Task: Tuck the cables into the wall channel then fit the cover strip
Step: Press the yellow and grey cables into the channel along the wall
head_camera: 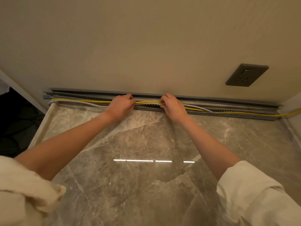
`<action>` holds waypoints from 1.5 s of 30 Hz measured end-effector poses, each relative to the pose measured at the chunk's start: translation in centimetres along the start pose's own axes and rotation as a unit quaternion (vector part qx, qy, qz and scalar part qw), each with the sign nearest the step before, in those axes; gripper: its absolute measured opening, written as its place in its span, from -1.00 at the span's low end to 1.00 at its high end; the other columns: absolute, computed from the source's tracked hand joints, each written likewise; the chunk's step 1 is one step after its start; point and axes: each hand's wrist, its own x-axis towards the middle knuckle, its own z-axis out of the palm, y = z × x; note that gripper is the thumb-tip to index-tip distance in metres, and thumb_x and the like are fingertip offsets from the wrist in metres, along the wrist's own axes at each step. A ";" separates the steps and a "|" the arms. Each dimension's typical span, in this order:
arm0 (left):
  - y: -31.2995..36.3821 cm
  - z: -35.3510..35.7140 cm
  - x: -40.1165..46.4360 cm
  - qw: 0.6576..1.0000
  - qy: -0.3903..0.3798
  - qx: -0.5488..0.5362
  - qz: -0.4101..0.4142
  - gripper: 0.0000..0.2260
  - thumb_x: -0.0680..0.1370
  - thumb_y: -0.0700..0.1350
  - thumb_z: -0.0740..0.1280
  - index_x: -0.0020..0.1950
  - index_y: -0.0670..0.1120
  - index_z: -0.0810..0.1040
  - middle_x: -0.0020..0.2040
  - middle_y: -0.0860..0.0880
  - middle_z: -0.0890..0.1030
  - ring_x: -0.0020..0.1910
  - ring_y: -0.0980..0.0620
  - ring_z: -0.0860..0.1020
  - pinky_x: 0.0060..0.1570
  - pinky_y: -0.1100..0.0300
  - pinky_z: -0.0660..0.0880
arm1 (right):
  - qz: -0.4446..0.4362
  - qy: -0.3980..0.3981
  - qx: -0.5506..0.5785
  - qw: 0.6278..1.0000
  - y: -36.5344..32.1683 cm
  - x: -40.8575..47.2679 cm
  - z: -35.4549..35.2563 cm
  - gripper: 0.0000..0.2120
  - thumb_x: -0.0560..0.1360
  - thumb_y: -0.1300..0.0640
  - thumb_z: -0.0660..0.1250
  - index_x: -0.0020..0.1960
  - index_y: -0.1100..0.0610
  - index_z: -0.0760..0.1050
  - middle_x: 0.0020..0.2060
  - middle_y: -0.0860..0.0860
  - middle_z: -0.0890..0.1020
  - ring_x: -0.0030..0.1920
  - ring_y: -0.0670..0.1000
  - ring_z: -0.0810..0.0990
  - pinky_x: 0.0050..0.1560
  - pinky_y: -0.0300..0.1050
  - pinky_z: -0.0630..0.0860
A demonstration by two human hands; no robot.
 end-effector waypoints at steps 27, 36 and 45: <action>-1.1 0.5 -0.2 0.996 0.036 -0.083 -0.004 -0.84 0.55 -0.23 0.28 -0.01 -0.22 0.66 -0.04 -0.19 0.60 -0.01 -0.16 0.54 -0.11 -0.03 0.51 | 0.076 0.047 -0.016 0.996 -1.4 -1.5 2.3 -0.76 0.60 0.14 0.21 0.17 0.21 0.56 0.05 0.10 0.52 0.08 0.07 0.47 -0.12 -0.10 0.40; -1.0 0.9 -1.3 0.998 0.038 -0.028 0.028 -0.78 0.54 -0.11 0.25 0.02 -0.17 0.65 -0.06 -0.14 0.64 -0.12 -0.13 0.59 -0.22 0.03 0.52 | 0.063 0.038 -0.037 0.997 -0.1 -4.7 3.1 -0.48 0.44 0.36 0.33 0.38 0.28 0.33 0.18 0.20 0.47 0.18 0.16 0.46 0.19 0.01 0.48; -0.7 0.3 -2.5 0.994 0.055 -0.092 -0.028 -0.69 0.50 -0.10 0.30 0.22 -0.13 0.56 0.14 -0.11 0.65 0.08 -0.13 0.61 -0.01 -0.01 0.57 | 0.044 0.037 -0.038 0.998 -2.0 -3.4 2.5 -0.56 0.42 0.36 0.30 0.30 0.28 0.38 0.16 0.18 0.49 0.16 0.17 0.46 0.21 0.01 0.43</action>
